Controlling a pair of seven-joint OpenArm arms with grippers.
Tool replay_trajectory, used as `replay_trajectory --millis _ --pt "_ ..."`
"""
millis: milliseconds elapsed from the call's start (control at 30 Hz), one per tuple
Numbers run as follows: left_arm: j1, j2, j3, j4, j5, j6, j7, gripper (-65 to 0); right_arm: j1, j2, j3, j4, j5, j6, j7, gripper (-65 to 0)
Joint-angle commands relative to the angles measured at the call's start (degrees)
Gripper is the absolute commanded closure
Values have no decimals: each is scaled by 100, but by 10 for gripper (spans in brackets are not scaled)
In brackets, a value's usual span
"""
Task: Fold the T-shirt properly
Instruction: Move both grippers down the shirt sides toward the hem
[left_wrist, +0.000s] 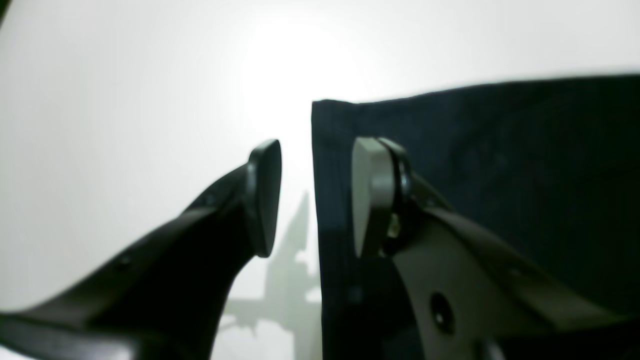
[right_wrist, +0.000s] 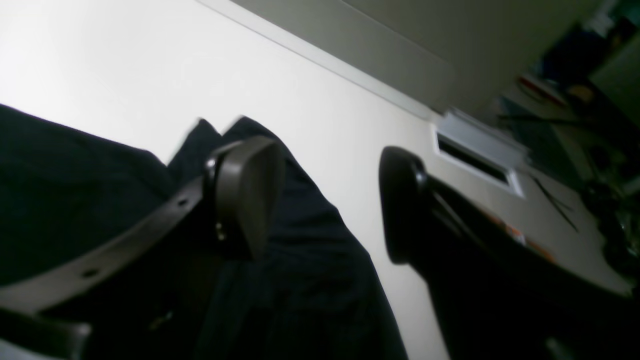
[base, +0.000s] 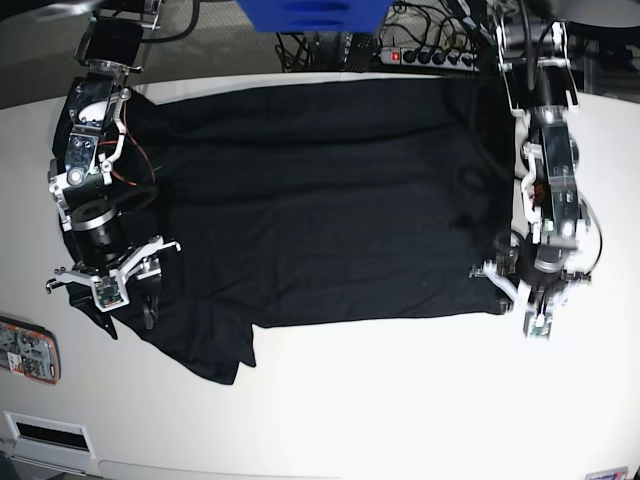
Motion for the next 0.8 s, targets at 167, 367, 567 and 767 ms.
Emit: replay_trajectory --millis 167,367,567,767 --pt "-1263 -354 429 -1631 -250 -253 -146 -218 75 60 -305 142 62 -57 -227 -330" --pt "-1852 -706 587 -3073 -1385 -965 -428 -219 75 60 -481 203 62 -57 -376 -337" --pt "-1852 -837 587 -3829 -1675 -1018 -990 -219 75 60 -481 203 62 -57 -376 -407" --pt "-1888 -899 587 -4400 -1683 -1027 -999 -220 75 60 -481 203 62 -57 -332 -414"
